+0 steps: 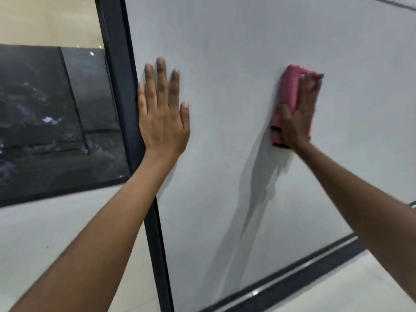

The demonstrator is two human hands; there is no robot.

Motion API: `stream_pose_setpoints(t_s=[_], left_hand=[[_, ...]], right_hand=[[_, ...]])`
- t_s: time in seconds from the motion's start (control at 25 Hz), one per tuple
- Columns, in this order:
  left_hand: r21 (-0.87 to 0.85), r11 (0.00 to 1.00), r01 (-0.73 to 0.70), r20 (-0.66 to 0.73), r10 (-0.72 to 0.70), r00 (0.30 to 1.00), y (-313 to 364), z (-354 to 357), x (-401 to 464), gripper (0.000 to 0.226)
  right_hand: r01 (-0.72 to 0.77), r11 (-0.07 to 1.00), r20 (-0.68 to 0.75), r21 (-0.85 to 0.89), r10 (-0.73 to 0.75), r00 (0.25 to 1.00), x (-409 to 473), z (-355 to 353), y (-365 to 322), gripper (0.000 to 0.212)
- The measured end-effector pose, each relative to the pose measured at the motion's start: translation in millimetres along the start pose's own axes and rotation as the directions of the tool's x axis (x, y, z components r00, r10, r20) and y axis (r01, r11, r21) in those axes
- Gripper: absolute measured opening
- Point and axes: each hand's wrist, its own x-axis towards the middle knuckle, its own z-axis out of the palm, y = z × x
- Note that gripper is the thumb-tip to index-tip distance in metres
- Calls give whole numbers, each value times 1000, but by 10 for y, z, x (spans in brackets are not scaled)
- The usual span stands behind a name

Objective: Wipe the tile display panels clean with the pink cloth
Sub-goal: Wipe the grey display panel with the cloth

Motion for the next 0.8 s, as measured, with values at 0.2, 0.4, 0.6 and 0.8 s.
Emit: stream_pose_setpoints(t_s=[0.2,0.4,0.6,0.8], left_hand=[[115,992,-45,31,42,999,-25,52,-12,54],[-89,992,89,-43,-93,995,225,22,389,56],[68,996,49,-27,-47,999,193,116,518,57],[-107,991,81,-101,-92,991,162,106,436,57]], right_hand=[[954,259,526,150,-838,144,-1196,355,-352,73],[760,650,273,-1,-731,625,33,95,-53,70],[-214,962,-86,171,231,969,1814,-383,-88,78],[675,737,40,46,-676,735,1250,305,-990,70]])
